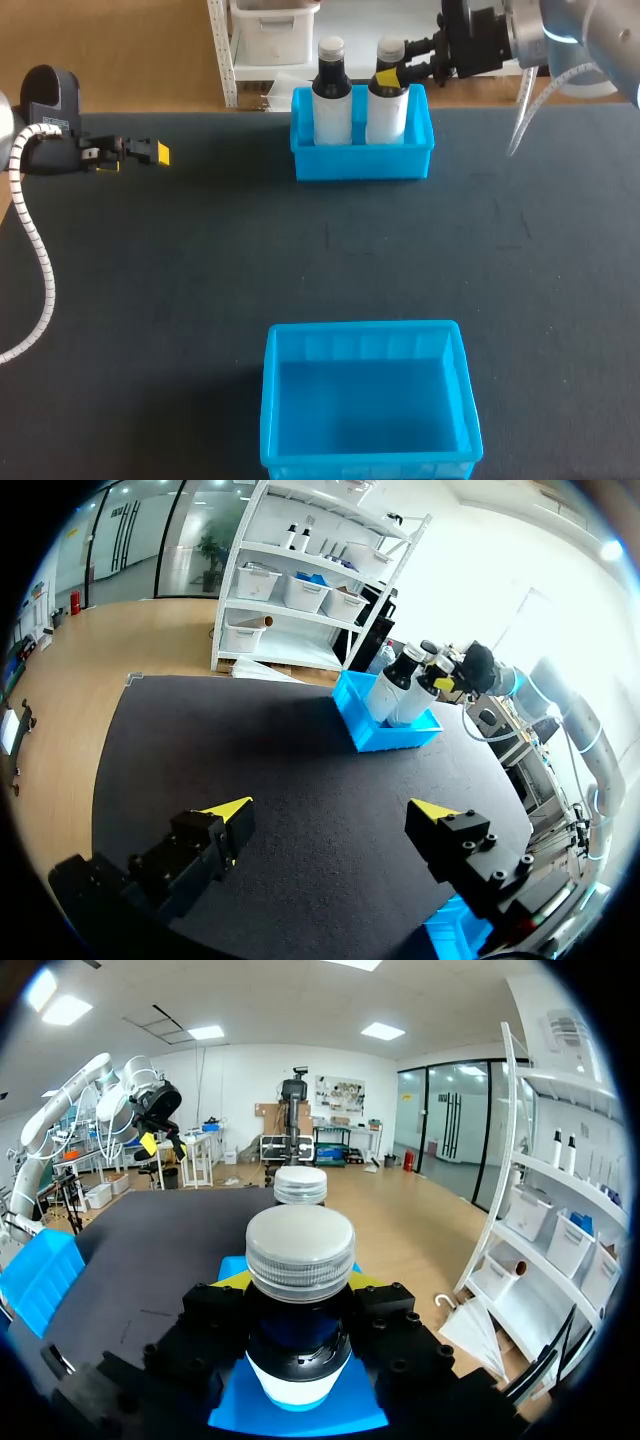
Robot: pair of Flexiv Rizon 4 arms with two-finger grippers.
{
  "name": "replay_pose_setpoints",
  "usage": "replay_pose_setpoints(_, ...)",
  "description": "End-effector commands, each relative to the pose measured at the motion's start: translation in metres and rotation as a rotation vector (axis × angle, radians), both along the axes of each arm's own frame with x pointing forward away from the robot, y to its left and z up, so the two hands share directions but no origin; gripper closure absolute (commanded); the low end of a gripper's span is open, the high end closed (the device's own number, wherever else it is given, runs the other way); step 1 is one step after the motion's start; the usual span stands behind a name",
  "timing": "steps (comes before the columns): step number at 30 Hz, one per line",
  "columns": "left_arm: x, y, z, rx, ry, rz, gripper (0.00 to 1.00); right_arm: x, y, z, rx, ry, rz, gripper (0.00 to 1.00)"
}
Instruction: Pick up the bottle, and place it in the far bin if it is heavy, or in the near bin if it is light.
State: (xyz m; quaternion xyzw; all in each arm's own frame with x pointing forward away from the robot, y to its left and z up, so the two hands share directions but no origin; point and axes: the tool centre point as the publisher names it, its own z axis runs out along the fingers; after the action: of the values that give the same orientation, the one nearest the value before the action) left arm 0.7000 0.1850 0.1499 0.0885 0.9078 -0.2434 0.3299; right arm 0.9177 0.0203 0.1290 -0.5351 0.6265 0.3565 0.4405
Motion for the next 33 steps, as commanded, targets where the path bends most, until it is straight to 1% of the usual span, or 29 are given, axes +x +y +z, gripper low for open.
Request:
replay_pose_setpoints(1,0.0000,0.0000,0.0000,0.000,0.000,0.000,0.00,-0.0011,-0.0002,0.0010,-0.002,0.002,-0.002,1.00)
replay_pose_setpoints(14,0.0000,0.0000,0.0000,0.000,0.000,0.000,0.00,-0.0041,0.0002,-0.0020,-0.007,0.014,0.001,1.00)
replay_pose_setpoints(19,0.0000,0.0000,0.0000,0.000,0.000,0.000,0.00,-0.0051,0.0003,-0.0032,-0.010,0.020,0.003,0.63)
replay_pose_setpoints(20,0.0000,0.0000,0.0000,0.000,0.000,0.000,0.00,-0.0052,0.0004,-0.0033,-0.010,0.021,0.003,0.58)
replay_pose_setpoints(22,0.0000,0.0000,0.0000,0.000,0.000,0.000,0.00,-0.0055,0.0006,-0.0035,-0.011,0.023,0.004,0.57)
replay_pose_setpoints(23,0.0000,0.0000,0.0000,0.000,0.000,0.000,0.00,-0.0056,0.0007,-0.0036,-0.011,0.024,0.004,0.53)
replay_pose_setpoints(24,0.0000,0.0000,0.0000,0.000,0.000,0.000,0.00,-0.0056,0.0009,-0.0036,-0.012,0.025,0.005,0.11)
replay_pose_setpoints(25,0.0000,0.0000,0.0000,0.000,0.000,0.000,0.00,-0.0057,0.0010,-0.0036,-0.013,0.026,0.004,0.00)
replay_pose_setpoints(33,0.0000,0.0000,0.0000,0.000,0.000,0.000,0.00,-0.0070,-0.0037,-0.0007,-0.017,0.030,-0.003,0.00)
